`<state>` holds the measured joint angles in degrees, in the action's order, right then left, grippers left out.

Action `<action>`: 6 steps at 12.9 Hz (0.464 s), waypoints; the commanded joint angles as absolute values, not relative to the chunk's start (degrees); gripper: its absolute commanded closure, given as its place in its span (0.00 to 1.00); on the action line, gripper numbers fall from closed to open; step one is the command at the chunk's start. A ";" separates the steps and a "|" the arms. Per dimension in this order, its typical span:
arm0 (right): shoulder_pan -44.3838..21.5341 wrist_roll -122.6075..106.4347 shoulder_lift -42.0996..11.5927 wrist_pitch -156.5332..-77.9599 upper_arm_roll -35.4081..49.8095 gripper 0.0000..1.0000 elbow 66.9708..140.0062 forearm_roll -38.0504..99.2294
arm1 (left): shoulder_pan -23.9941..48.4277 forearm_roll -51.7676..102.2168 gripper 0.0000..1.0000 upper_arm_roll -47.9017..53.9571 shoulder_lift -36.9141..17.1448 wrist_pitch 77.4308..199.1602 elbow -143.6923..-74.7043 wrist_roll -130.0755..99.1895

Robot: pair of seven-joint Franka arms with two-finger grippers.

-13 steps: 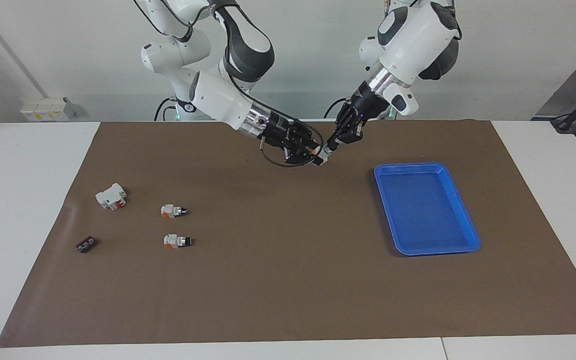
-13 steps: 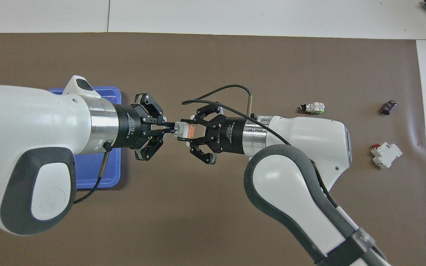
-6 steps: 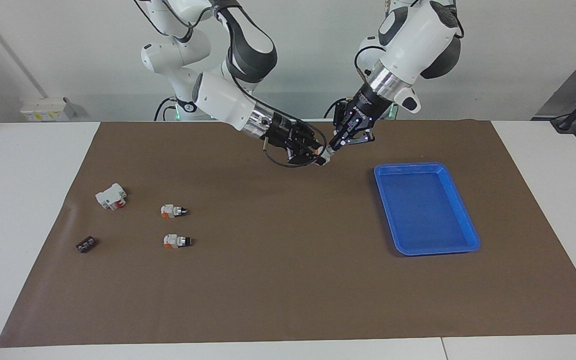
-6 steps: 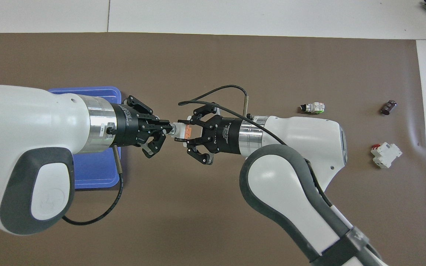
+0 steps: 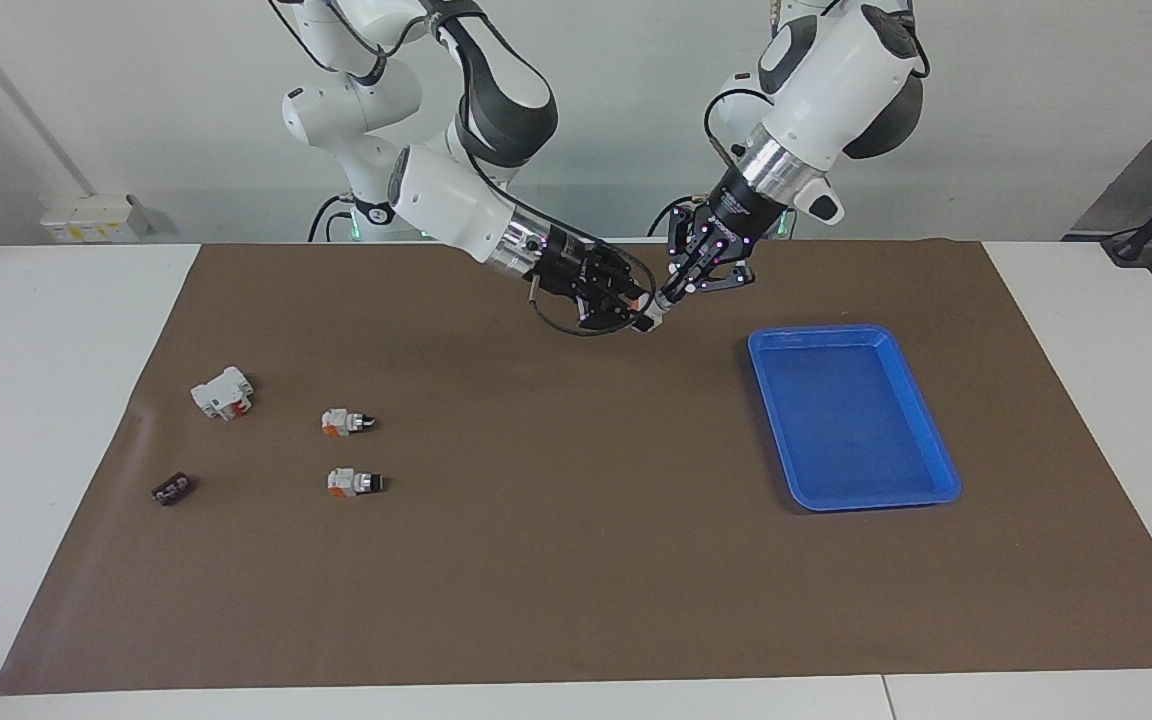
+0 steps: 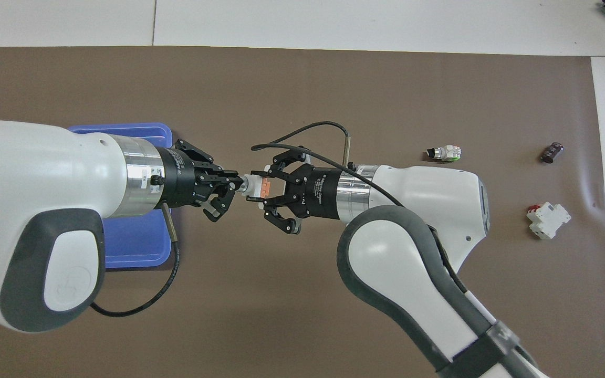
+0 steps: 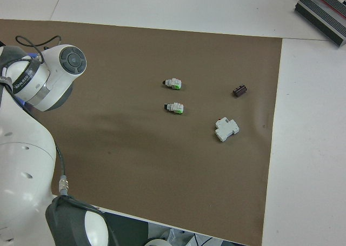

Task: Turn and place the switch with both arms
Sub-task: 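Grasp the switch with the left gripper and open the right gripper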

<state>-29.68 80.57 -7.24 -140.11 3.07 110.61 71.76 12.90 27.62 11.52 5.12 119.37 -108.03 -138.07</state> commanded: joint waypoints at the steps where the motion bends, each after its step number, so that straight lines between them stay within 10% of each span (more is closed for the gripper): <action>1: -28.74 81.30 -5.01 -139.75 2.55 1.00 111.80 72.86 | 10.11 23.20 1.00 10.81 5.71 120.41 -110.04 -138.69; 2: -28.74 81.56 -4.92 -139.75 2.55 0.95 111.80 72.86 | 10.11 23.20 1.00 10.81 5.71 120.41 -110.04 -138.69; 4: -28.83 82.27 -4.31 -139.92 2.46 0.01 111.88 72.08 | 10.11 22.94 1.00 10.90 5.71 120.41 -110.04 -138.60; 6: -27.96 82.00 -2.82 -139.57 2.37 0.00 112.76 70.85 | 10.19 21.01 1.00 10.90 5.71 120.41 -110.04 -138.26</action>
